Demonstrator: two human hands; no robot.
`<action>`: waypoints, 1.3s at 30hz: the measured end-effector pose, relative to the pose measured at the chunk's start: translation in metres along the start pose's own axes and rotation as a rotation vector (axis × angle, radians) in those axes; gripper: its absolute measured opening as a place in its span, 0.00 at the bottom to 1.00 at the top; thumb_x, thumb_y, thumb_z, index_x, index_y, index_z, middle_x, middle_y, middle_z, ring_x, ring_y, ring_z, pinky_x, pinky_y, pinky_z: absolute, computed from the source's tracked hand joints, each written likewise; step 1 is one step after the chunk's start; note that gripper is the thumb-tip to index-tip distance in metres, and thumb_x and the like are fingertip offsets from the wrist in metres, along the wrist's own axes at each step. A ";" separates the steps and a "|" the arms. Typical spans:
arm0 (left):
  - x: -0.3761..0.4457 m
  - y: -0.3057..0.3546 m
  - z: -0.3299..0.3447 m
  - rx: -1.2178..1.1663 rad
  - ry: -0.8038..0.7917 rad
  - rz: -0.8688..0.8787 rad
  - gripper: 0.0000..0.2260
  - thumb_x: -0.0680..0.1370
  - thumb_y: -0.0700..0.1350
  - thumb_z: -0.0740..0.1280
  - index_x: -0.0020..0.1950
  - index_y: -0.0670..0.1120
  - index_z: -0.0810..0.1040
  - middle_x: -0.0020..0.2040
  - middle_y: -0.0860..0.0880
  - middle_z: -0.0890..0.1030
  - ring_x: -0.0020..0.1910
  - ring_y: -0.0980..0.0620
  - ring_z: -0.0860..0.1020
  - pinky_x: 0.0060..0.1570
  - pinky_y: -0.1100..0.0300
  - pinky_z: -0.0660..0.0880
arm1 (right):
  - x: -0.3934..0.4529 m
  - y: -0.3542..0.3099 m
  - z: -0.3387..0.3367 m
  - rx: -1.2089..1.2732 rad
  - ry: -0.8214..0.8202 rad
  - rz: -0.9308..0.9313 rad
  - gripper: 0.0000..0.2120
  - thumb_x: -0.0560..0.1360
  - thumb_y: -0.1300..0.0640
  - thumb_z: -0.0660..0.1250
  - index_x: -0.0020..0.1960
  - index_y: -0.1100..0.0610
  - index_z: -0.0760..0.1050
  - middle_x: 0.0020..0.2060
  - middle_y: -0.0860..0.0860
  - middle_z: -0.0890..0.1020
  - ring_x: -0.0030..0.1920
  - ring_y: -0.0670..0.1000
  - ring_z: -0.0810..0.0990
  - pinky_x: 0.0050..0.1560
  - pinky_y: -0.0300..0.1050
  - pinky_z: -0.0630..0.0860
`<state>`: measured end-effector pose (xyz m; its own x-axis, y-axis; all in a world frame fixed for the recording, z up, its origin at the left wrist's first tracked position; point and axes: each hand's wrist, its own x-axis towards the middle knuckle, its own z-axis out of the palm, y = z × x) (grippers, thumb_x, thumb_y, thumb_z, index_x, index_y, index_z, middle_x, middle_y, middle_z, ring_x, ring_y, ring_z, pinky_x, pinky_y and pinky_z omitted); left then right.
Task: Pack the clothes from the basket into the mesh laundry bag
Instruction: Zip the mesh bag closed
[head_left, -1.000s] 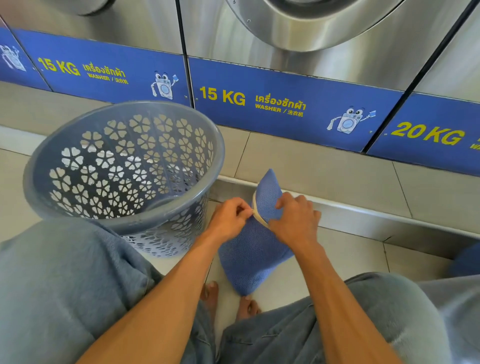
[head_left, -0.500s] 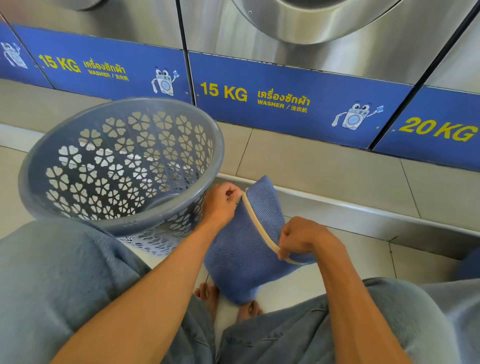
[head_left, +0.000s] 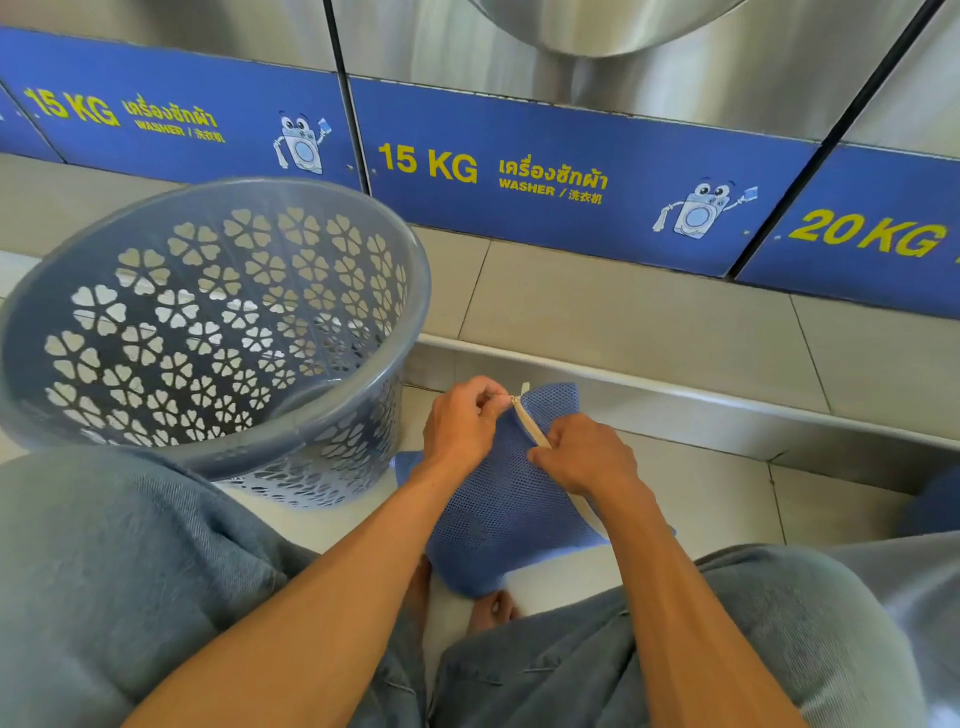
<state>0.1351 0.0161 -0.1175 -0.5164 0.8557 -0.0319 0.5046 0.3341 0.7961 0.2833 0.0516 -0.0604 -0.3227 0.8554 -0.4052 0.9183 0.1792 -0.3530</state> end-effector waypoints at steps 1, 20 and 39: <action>-0.001 -0.003 0.004 -0.035 0.004 -0.042 0.05 0.76 0.53 0.68 0.47 0.53 0.78 0.44 0.54 0.82 0.45 0.51 0.80 0.47 0.52 0.79 | 0.002 0.005 0.003 0.019 0.004 0.018 0.12 0.69 0.48 0.67 0.34 0.51 0.65 0.42 0.53 0.80 0.48 0.59 0.79 0.51 0.52 0.75; -0.035 -0.058 0.056 -0.707 -0.213 -0.853 0.23 0.69 0.47 0.74 0.63 0.46 0.77 0.59 0.47 0.83 0.53 0.47 0.80 0.49 0.53 0.77 | 0.045 0.077 0.032 0.580 0.040 0.426 0.18 0.71 0.62 0.62 0.61 0.63 0.69 0.53 0.61 0.79 0.53 0.63 0.78 0.52 0.54 0.77; -0.032 0.126 -0.039 -0.389 -0.089 -0.161 0.18 0.64 0.56 0.77 0.50 0.53 0.79 0.47 0.54 0.83 0.49 0.49 0.82 0.53 0.54 0.78 | -0.029 0.068 -0.048 0.911 0.328 0.463 0.11 0.70 0.60 0.64 0.52 0.60 0.77 0.53 0.60 0.82 0.55 0.63 0.80 0.58 0.59 0.78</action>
<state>0.1880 0.0156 0.0079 -0.4969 0.8413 -0.2130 0.1150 0.3071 0.9447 0.3660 0.0624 -0.0322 0.2154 0.8601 -0.4625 0.3751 -0.5102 -0.7740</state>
